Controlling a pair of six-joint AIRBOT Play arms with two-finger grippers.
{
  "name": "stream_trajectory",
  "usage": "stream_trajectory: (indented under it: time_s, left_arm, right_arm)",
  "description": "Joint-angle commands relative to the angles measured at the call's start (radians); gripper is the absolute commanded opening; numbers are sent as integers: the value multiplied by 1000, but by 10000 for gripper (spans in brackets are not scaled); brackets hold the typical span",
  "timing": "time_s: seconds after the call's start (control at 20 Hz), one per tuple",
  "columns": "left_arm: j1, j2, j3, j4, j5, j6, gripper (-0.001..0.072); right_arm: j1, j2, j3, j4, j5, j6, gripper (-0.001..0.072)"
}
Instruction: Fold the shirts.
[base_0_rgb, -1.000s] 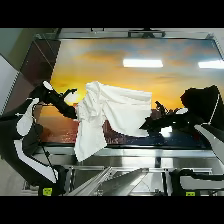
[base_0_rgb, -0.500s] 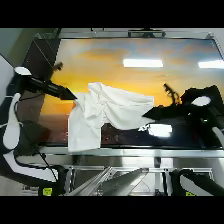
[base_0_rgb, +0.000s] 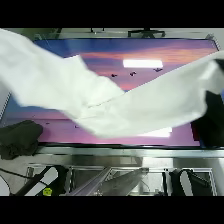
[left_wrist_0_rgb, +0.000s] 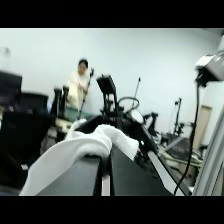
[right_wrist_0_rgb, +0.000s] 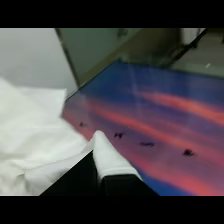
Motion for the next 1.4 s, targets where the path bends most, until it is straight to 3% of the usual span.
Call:
stream_trajectory:
  time_s: [0.0, 0.15, 0.25, 0.6, 0.75, 0.95, 1.15, 1.35]
  left_arm:
    - [229, 149, -38, -188, 113, -62, 24]
    - [325, 206, -148, -3, 177, -132, 23]
    - [307, 220, -231, 137, 201, -167, 23]
    - [146, 224, -421, 158, 168, -177, 22]
    - [137, 229, -502, 309, 143, -187, 22]
    - [151, 315, -613, 317, 156, -175, 22]
    - [190, 411, -553, 250, 196, -159, 23]
    - [137, 297, -388, 500, 368, -135, 26]
  right_arm:
    - [-129, 70, 163, 14, -46, 54, 12]
    - [-113, 51, 147, -60, -29, 93, 12]
    - [-69, 26, 79, -72, -16, 106, 12]
    - [116, -40, -131, -79, 3, 71, 12]
    - [118, -59, -197, -97, 13, 71, 12]
    - [119, -46, -247, -83, 67, 48, 12]
    - [119, 21, -246, 1, -1, -13, 11]
    - [129, -75, -247, -55, -130, -40, 12]
